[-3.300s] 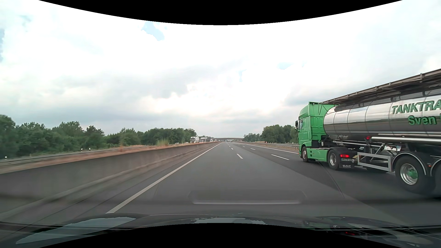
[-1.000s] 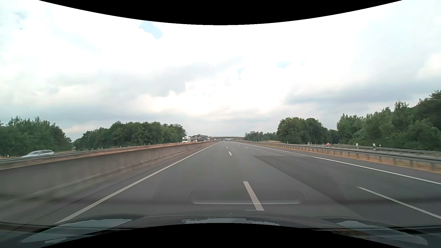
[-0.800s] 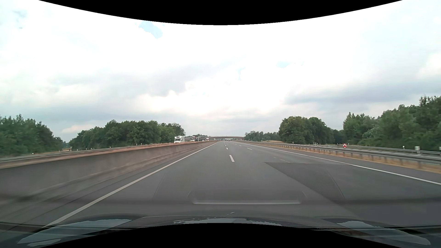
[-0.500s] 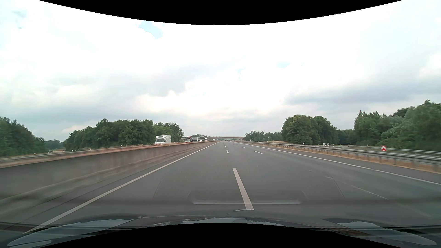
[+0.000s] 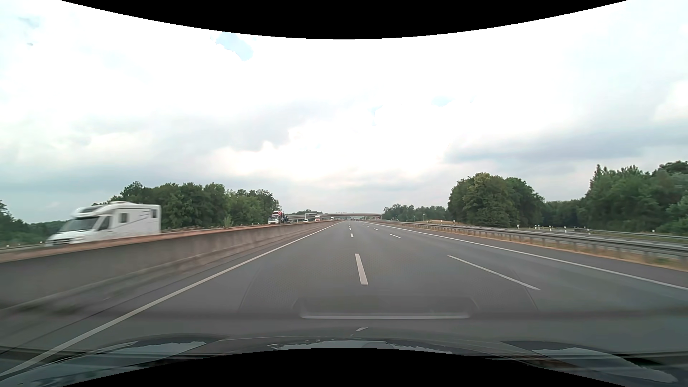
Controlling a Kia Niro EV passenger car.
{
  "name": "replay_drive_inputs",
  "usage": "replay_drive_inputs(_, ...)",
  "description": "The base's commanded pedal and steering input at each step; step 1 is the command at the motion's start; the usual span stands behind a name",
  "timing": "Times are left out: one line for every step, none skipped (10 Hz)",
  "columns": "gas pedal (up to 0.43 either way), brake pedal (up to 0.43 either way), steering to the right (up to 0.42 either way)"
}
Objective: Follow the waypoints while adhering to traffic rules and regulations
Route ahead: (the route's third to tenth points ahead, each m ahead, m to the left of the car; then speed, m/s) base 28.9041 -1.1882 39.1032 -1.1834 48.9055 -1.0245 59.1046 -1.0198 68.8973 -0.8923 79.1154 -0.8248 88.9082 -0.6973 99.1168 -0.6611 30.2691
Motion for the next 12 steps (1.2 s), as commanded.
replay_drive_inputs(0.28,0.0,0.0)
replay_drive_inputs(0.28,0.0,0.0)
replay_drive_inputs(0.28,0.0,0.0)
replay_drive_inputs(0.28,0.0,0.0)
replay_drive_inputs(0.28,0.0,0.0)
replay_drive_inputs(0.28,0.0,0.0)
replay_drive_inputs(0.28,0.0,0.0)
replay_drive_inputs(0.28,0.0,0.0)
replay_drive_inputs(0.28,0.0,0.0)
replay_drive_inputs(0.268,0.0,0.0)
replay_drive_inputs(0.268,0.0,0.0)
replay_drive_inputs(0.268,0.0,0.0)
